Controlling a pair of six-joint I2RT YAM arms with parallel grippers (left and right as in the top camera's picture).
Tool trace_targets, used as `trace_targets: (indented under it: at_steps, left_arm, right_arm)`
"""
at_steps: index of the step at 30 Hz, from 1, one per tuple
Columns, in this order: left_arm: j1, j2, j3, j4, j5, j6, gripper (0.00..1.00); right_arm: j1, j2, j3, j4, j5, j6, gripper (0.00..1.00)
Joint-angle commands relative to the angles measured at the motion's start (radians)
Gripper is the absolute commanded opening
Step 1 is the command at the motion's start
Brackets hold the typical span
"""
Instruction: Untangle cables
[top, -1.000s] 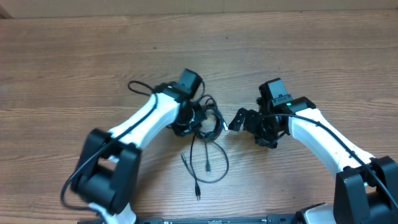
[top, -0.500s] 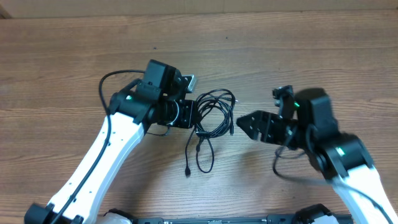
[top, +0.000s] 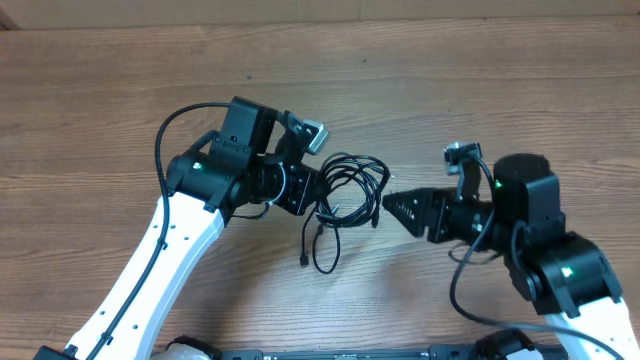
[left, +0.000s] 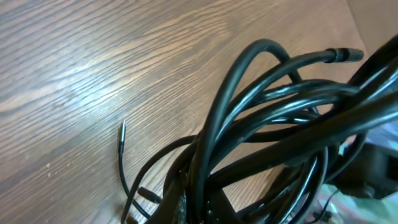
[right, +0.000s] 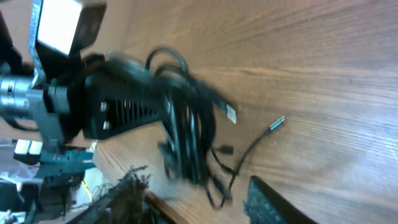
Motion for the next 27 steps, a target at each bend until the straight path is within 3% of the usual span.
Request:
trace_targets:
  at_steps: [1, 8, 13, 21, 27]
  left_arm:
    - [0.005, -0.021, 0.021, 0.005, 0.089, 0.101, 0.04]
    - [0.005, -0.021, 0.021, 0.006, 0.222, 0.142, 0.04]
    - [0.005, -0.021, 0.021, 0.006, 0.260, 0.173, 0.04]
    - [0.005, -0.021, 0.021, 0.001, 0.222, 0.172, 0.04]
    - [0.005, -0.021, 0.021, -0.044, 0.245, 0.172, 0.04]
  right_arm:
    - [0.000, 0.039, 0.014, 0.062, -0.012, -0.012, 0.47]
    - [0.000, 0.067, 0.014, 0.140, -0.011, -0.012, 0.42]
    - [0.000, 0.084, 0.014, 0.140, -0.012, 0.040, 0.18]
    - [0.000, 0.087, 0.014, 0.140, 0.055, 0.040, 0.14]
    - [0.000, 0.087, 0.014, 0.141, 0.264, 0.040, 0.12]
